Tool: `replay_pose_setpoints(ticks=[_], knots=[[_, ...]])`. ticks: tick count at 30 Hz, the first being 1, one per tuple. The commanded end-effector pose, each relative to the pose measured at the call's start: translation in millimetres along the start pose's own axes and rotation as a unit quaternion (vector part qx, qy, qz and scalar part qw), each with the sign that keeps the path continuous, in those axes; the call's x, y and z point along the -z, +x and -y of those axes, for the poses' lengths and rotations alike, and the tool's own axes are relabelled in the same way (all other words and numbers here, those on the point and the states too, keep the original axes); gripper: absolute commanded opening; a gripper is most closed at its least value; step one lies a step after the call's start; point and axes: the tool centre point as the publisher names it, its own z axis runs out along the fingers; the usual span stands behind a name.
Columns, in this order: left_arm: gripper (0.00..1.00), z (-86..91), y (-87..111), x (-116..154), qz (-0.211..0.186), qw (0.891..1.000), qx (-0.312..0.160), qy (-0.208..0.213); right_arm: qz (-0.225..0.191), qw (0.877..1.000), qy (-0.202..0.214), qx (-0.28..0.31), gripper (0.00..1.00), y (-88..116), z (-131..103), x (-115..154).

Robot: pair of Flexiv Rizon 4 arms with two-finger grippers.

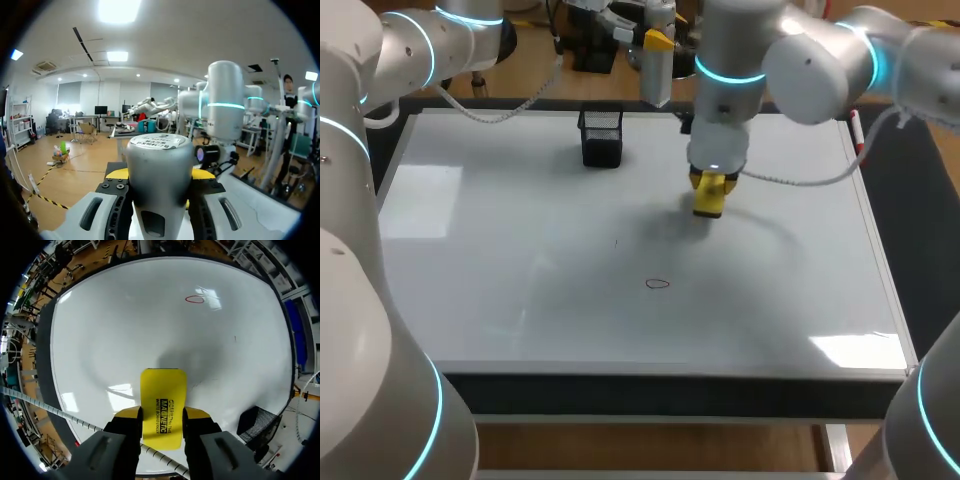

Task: Pick up the inspection probe, press it on each red-marked spot on the whiteboard one by one, put down the probe, pick up the eraser, and wipe off all the red marks.

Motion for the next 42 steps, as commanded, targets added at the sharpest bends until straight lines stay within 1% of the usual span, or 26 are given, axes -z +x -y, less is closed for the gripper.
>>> replay_pose_setpoints(ticks=[1, 6, 15, 21, 25, 32, 36, 42], knots=[[0.00, -0.8, -6.3, 2.1, -0.008, 1.000, 0.001, 0.002, 0.006, 1.000, 0.005, -0.012, 0.00, 22.7, 0.6, 11.9], [0.00, -0.8, -6.3, 2.1, -0.008, 1.000, 0.001, 0.002, -0.005, 0.999, 0.014, -0.033, 0.00, 46.7, 4.8, 19.2], [0.00, -0.8, -6.3, 2.1, -0.008, 1.000, 0.001, 0.002, -0.020, 0.996, 0.014, -0.087, 0.00, 98.1, 9.7, 23.7], [0.00, -0.8, -6.3, 2.1, -0.008, 1.000, 0.001, 0.002, -0.021, 0.992, 0.011, -0.128, 0.00, 132.4, 9.0, 26.4], [0.00, -0.8, -6.3, 2.1, -0.008, 1.000, 0.001, 0.002, -0.020, 0.988, 0.010, -0.152, 0.00, 149.4, 6.7, 26.1], [0.00, -0.8, -6.3, 2.1, -0.008, 1.000, 0.001, 0.002, -0.009, 0.983, -0.009, -0.184, 0.00, 164.3, 3.2, 18.5], [0.00, -0.8, -6.3, 2.1, -0.008, 1.000, 0.001, 0.002, -0.001, 0.980, -0.015, -0.199, 0.00, 166.0, 2.8, 16.0], [0.00, -0.8, -6.3, 2.1, -0.008, 1.000, 0.001, 0.002, -0.003, 0.979, -0.016, -0.202, 0.00, 169.2, 4.2, 13.9]])
